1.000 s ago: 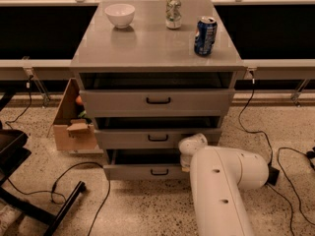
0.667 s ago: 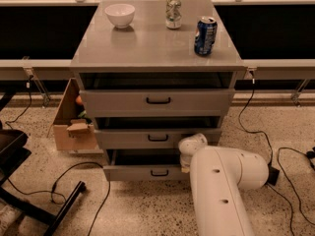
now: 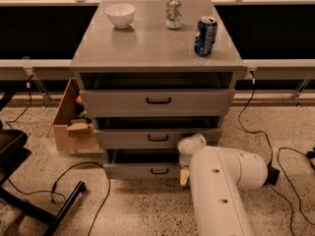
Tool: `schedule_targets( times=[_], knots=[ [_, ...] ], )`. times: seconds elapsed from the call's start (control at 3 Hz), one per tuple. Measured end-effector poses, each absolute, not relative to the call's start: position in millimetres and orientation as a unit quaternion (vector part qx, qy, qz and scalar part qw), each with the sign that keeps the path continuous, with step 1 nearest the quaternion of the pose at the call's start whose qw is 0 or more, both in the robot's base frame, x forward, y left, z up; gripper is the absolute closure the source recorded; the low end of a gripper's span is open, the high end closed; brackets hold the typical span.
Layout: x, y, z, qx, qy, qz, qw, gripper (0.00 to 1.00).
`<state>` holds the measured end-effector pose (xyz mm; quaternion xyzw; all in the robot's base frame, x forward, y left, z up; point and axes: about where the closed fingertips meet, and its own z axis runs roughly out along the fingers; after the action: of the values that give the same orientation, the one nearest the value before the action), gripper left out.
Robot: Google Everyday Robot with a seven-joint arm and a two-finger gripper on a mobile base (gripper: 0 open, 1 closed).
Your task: Open bottom drawer
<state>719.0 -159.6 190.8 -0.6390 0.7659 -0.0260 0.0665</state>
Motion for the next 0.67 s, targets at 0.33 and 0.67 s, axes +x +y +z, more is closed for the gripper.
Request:
schedule_targets(
  times=[0.33,0.67],
  knots=[
    [712.9,-160.5,187.9,-0.638,0.767,-0.02,0.063,0.02],
    [687.0,-170.6,181.7,-0.632,0.774,0.001,0.047,0.33]
  ],
)
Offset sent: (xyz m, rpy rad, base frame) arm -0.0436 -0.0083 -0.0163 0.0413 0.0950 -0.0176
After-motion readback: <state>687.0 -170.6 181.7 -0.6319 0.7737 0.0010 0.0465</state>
